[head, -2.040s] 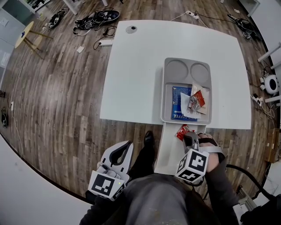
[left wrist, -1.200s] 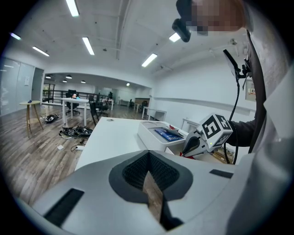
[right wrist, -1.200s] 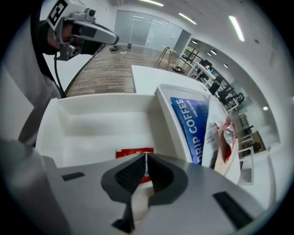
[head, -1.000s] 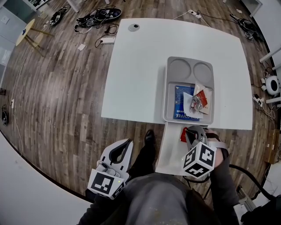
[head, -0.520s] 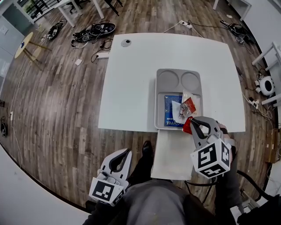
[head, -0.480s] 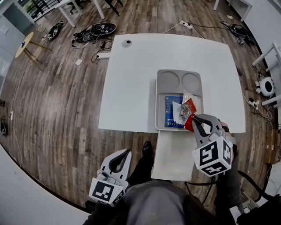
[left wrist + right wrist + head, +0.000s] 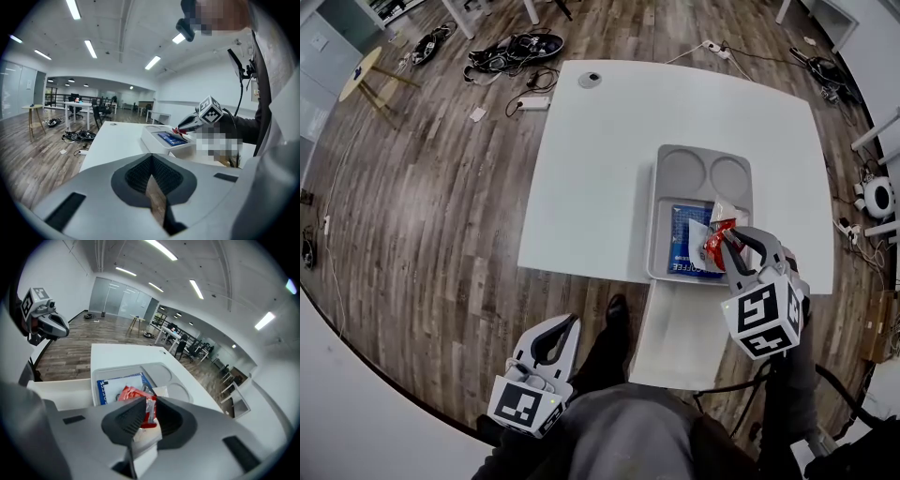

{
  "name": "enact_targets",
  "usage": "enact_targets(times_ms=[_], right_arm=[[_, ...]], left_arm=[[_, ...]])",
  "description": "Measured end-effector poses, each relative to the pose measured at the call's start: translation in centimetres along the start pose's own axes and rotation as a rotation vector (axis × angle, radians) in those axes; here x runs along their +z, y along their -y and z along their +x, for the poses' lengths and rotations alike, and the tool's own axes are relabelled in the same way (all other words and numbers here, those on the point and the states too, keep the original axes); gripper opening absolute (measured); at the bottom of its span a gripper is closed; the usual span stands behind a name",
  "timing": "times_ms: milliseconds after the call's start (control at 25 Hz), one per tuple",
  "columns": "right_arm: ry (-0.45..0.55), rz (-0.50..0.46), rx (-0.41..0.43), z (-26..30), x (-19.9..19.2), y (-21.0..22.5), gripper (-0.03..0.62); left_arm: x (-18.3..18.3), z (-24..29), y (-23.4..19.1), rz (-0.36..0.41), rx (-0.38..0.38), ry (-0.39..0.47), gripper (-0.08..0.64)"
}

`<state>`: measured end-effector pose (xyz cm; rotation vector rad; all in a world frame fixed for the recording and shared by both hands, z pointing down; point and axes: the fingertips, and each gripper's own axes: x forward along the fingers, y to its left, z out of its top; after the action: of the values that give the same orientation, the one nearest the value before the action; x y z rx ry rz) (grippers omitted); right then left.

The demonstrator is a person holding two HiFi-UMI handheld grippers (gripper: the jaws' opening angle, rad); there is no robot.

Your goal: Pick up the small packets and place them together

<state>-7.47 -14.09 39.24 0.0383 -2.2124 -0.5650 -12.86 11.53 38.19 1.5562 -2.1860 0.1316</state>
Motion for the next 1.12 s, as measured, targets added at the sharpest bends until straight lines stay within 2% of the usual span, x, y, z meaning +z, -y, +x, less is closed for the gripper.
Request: enact_targets(times_ms=[160, 480, 880, 1000, 1120], right_arm=[[0.033, 0.032, 0.021, -0.5, -0.1, -0.1, 0.112], [0.106, 0.127, -0.062, -2.7, -0.1, 1.5, 0.114], [0.148, 0.239, -0.185, -6.8, -3.4, 3.5, 0.112], [0.188, 0.308, -0.18, -8.1, -4.0, 2.9, 0.112], [0.24, 0.397, -0.138, -9.3, -4.5, 1.4, 0.112]], left_arm=[[0.0, 0.0, 0.7, 0.006, -0.011, 0.003, -0.003], [0.6, -0.7, 1.6, 0.03, -0.023, 0.021, -0.003], [0.4, -1.1, 4.0, 0.052, -0.065, 0.037, -0.003], [0.5, -1.1, 4.5, 0.063, -0.082, 0.042, -0.003], [0.6, -1.3, 5.3, 0.078, -0.104, 0.044, -0.003]])
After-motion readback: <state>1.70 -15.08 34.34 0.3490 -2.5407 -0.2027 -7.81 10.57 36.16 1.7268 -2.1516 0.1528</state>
